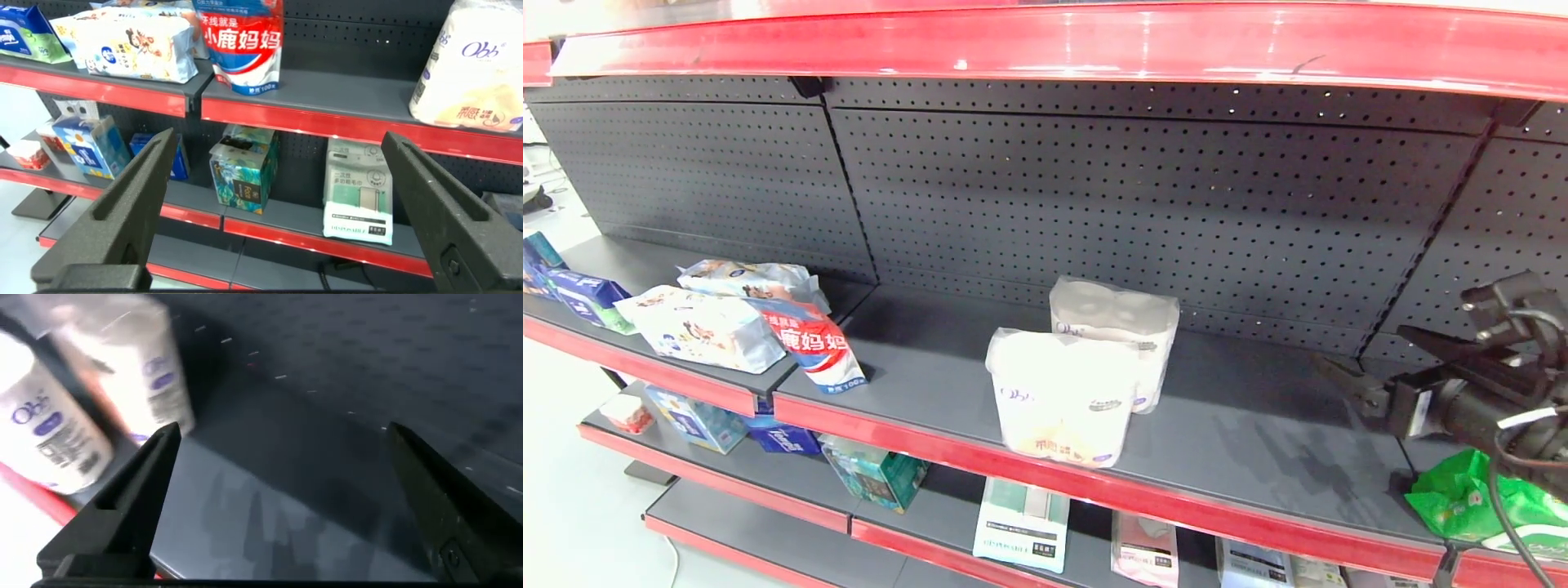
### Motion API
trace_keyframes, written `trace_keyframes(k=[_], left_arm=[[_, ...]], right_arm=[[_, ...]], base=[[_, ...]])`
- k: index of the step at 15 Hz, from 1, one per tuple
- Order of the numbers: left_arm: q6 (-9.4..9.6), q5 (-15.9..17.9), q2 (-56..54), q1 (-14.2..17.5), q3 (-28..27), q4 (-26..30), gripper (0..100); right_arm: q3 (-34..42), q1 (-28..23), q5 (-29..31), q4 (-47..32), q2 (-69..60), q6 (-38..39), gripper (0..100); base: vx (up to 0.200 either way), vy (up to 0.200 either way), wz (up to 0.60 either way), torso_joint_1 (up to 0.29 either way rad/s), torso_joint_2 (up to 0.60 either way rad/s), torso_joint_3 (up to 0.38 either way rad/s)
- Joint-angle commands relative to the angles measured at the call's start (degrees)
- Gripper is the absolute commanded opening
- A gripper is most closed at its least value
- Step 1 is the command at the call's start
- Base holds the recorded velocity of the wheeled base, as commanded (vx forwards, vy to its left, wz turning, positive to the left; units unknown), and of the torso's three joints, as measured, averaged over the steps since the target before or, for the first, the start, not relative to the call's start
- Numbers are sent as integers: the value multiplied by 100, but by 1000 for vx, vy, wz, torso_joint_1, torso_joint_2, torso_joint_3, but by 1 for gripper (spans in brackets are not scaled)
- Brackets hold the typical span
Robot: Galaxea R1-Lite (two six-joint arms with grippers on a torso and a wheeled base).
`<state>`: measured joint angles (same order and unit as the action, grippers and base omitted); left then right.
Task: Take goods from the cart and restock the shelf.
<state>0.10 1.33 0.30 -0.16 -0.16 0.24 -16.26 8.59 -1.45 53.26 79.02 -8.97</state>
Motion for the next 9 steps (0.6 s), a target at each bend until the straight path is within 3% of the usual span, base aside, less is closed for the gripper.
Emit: trace_keyframes(k=[1, 6, 8, 9], left_arm=[[-1, -1, 66, -19, -2, 2, 100], [8, 8, 330, -151, -2, 2, 100], [8, 8, 391, -230, -2, 2, 100], [8, 8, 391, -239, -2, 2, 100]], right_arm=[[466, -315, 391, -35, -1205, -8, 100], [1283, -1360, 470, -220, -3191, -17, 100], [1380, -1659, 470, -641, -3762, -34, 100], [1389, -1905, 497, -1380, -4386, -26, 100]], base=[[0, 0, 0, 0, 0, 0], [0, 0, 0, 0, 0, 0], [0, 0, 0, 0, 0, 0], [0, 0, 0, 0, 0, 0]])
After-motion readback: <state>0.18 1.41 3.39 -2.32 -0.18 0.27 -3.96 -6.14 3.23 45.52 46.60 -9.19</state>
